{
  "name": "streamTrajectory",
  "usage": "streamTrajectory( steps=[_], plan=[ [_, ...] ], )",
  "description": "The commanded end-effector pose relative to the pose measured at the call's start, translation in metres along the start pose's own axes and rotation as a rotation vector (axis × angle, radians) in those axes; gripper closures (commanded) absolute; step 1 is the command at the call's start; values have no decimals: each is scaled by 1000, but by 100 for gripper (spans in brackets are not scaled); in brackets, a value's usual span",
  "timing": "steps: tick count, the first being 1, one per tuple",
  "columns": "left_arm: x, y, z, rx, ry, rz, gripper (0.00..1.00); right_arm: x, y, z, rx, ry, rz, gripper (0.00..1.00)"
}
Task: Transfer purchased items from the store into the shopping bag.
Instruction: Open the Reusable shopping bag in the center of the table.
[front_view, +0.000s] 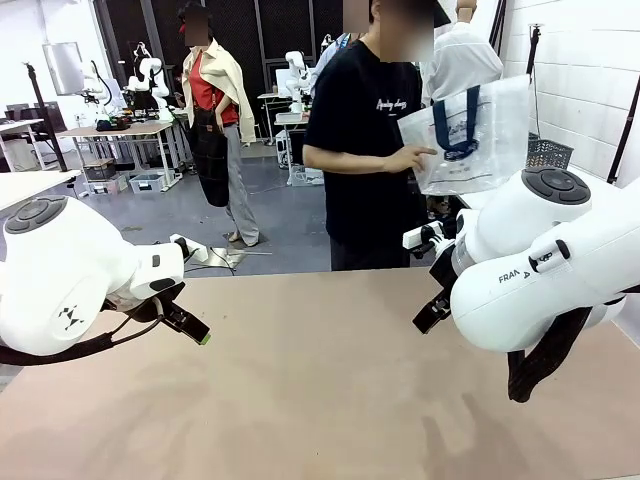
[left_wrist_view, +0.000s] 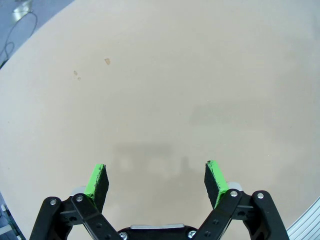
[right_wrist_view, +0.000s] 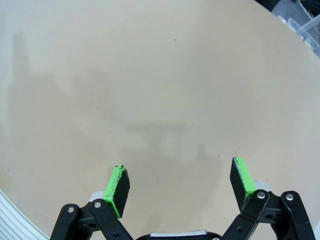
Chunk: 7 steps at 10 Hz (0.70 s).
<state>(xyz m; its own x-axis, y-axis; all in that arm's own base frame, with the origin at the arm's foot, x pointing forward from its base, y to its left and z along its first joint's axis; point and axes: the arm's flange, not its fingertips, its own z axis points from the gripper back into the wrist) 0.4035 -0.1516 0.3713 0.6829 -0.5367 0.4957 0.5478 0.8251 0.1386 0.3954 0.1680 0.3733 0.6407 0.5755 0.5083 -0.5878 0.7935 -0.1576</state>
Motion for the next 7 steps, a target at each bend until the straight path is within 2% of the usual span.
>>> streamTrajectory(
  steps=[1, 7],
  plan=[
    [0, 1, 0, 0, 0, 2, 0, 0, 0, 0, 0, 0, 0, 0],
    [0, 1, 0, 0, 0, 2, 0, 0, 0, 0, 0, 0, 0, 0]
  ],
)
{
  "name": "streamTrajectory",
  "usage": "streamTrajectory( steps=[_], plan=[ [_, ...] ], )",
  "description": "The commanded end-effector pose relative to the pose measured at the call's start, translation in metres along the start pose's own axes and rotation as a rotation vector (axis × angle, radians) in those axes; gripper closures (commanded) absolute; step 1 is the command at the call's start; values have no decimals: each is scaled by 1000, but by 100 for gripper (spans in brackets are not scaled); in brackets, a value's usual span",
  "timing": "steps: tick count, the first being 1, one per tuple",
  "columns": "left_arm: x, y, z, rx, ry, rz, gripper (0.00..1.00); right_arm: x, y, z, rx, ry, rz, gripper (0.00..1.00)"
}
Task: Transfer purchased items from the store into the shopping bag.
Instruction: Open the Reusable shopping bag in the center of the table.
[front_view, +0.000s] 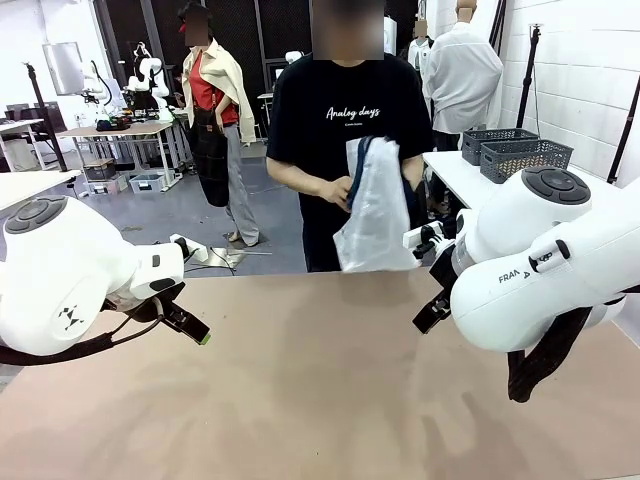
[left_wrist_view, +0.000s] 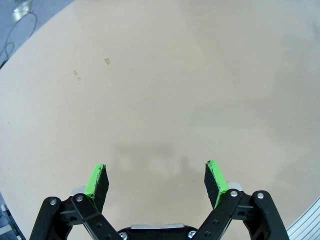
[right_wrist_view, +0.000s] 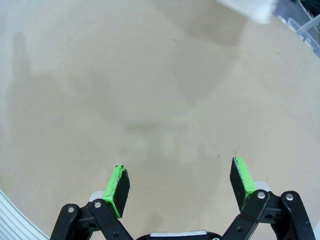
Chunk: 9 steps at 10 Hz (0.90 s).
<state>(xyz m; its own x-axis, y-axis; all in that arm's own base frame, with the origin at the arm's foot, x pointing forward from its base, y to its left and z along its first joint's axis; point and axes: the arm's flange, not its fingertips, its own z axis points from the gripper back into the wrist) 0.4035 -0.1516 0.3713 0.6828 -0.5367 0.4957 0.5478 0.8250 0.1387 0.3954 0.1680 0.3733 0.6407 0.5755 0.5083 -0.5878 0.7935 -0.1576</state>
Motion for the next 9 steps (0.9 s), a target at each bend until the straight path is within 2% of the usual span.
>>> streamTrajectory(
  steps=[1, 9],
  plan=[
    [0, 1, 0, 0, 0, 2, 0, 0, 0, 0, 0, 0, 0, 0],
    [0, 1, 0, 0, 0, 2, 0, 0, 0, 0, 0, 0, 0, 0]
  ],
)
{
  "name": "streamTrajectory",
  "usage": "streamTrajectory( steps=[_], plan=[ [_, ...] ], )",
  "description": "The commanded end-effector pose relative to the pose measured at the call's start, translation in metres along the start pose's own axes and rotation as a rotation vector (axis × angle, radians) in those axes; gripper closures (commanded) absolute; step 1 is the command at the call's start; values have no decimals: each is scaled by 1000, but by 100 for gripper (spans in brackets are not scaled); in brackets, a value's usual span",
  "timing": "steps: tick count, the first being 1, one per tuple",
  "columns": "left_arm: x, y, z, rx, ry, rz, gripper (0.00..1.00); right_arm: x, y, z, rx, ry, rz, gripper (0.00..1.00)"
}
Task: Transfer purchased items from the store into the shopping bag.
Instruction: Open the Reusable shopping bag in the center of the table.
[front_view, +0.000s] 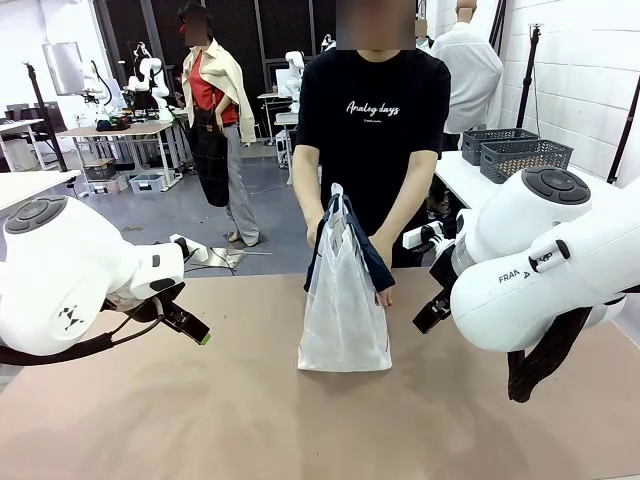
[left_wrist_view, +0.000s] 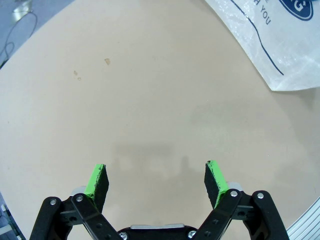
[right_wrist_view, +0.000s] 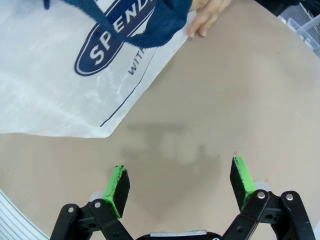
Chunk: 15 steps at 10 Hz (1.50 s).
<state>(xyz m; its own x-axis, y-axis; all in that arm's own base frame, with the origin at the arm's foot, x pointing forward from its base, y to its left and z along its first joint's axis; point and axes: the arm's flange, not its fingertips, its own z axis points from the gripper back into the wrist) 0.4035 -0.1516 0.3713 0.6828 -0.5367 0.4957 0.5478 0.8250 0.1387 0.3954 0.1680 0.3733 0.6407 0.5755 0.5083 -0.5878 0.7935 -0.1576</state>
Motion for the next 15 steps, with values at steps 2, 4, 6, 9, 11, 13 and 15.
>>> streamTrajectory(
  steps=[2, 4, 6, 9, 11, 13, 15],
  plan=[
    [0, 1, 0, 0, 0, 2, 0, 0, 0, 0, 0, 0, 0, 0],
    [0, 1, 0, 0, 0, 2, 0, 0, 0, 0, 0, 0, 0, 0],
    [0, 1, 0, 0, 0, 2, 0, 0, 0, 0, 0, 0, 0, 0],
    [0, 1, 0, 0, 0, 2, 0, 0, 0, 0, 0, 0, 0, 0],
    [0, 1, 0, 0, 0, 2, 0, 0, 0, 0, 0, 0, 0, 0],
    [0, 1, 0, 0, 0, 2, 0, 0, 0, 0, 0, 0, 0, 0],
    [0, 1, 0, 0, 0, 2, 0, 0, 0, 0, 0, 0, 0, 0]
  ],
)
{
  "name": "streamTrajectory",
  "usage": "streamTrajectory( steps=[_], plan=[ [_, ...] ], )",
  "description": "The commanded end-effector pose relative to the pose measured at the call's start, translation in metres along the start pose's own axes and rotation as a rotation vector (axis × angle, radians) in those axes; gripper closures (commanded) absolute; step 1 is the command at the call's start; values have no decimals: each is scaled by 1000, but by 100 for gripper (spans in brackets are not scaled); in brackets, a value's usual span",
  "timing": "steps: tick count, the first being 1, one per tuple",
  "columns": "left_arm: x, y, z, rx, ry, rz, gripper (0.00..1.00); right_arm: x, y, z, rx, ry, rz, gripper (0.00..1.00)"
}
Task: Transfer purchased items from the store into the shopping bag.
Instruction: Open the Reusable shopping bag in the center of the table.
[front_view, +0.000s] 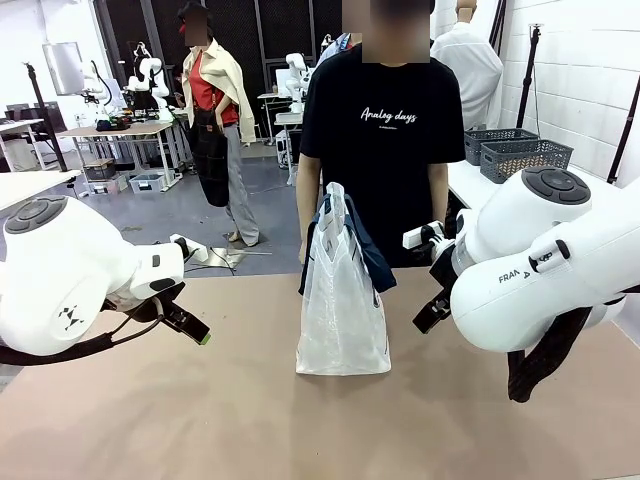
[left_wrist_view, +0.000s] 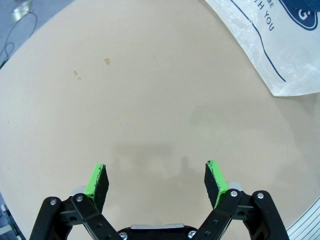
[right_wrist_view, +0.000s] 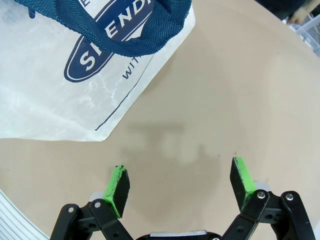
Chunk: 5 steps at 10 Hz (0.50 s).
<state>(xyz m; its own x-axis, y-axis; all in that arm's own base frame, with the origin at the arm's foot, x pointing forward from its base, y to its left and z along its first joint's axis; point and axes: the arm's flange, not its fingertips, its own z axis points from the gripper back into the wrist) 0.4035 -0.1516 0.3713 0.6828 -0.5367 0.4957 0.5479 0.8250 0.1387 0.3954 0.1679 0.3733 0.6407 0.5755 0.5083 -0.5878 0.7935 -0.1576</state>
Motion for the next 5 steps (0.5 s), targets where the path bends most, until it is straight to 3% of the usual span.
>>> streamTrajectory(
  steps=[1, 5],
  plan=[
    [0, 1, 0, 0, 0, 2, 0, 0, 0, 0, 0, 0, 0, 0],
    [0, 1, 0, 0, 0, 2, 0, 0, 0, 0, 0, 0, 0, 0]
  ],
)
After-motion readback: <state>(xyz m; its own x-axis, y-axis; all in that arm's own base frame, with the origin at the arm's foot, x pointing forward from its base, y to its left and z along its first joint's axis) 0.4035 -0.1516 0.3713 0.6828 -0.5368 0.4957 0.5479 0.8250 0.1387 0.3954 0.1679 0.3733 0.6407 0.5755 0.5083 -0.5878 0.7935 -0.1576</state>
